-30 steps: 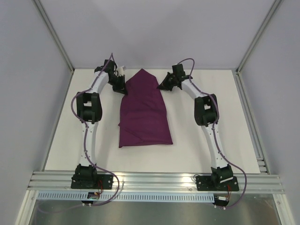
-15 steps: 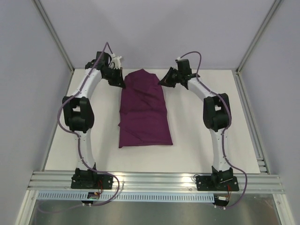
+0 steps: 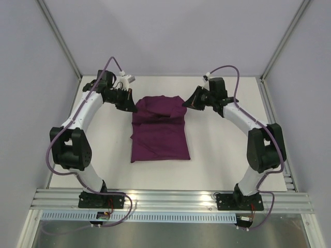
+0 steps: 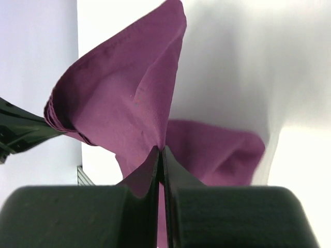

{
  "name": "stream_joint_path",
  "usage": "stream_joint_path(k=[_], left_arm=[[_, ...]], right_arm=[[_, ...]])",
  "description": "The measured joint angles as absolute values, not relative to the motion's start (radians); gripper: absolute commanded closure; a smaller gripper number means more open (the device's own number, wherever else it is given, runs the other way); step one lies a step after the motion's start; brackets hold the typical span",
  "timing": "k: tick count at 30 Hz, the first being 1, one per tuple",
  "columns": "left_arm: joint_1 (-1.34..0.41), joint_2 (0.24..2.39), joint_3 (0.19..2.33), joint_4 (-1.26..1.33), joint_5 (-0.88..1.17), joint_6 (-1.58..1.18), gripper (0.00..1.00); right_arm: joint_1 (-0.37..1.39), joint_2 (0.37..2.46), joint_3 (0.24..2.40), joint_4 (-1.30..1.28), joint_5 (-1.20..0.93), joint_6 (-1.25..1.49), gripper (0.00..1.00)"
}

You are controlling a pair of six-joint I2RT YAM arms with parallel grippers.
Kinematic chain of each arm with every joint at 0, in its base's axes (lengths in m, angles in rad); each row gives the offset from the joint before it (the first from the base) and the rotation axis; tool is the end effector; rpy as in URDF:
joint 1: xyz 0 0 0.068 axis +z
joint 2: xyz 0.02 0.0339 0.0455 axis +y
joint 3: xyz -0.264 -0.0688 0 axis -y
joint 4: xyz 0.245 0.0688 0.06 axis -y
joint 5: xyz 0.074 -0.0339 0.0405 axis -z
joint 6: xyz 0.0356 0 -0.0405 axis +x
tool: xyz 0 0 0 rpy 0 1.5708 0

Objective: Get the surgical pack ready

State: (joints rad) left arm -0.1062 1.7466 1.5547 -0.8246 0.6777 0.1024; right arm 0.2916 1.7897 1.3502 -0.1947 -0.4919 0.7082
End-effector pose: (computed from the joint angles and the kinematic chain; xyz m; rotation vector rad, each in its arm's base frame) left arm 0.3672 -0.0616 0.2991 0.5015 2.4214 -0.8685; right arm 0.3873 0.1338 0.2588 0.1916 2.3313 1.0739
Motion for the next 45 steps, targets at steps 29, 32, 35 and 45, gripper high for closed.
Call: stream_joint_path(k=[29,32,35,45], left_arm=[[-0.111,1.731,1.155,-0.849,0.706,0.348,1.00],[-0.112,1.731,1.155,-0.849,0.705,0.352,1.00],[-0.112,1.731,1.155,-0.850,0.706,0.356,0.98],[-0.114,1.729,1.155,-0.849,0.702,0.363,0.96]], right_arm=[[0.363,1.672,1.333,-0.436,-0.411,0.451,0.21],[0.361,1.870,1.536,-0.469,-0.435,0.425,0.30],[0.365,2.120,1.755,-0.563,-0.509,0.397,0.32],[0.442,2.418,1.940,-0.641,-0.775,0.437,0.37]])
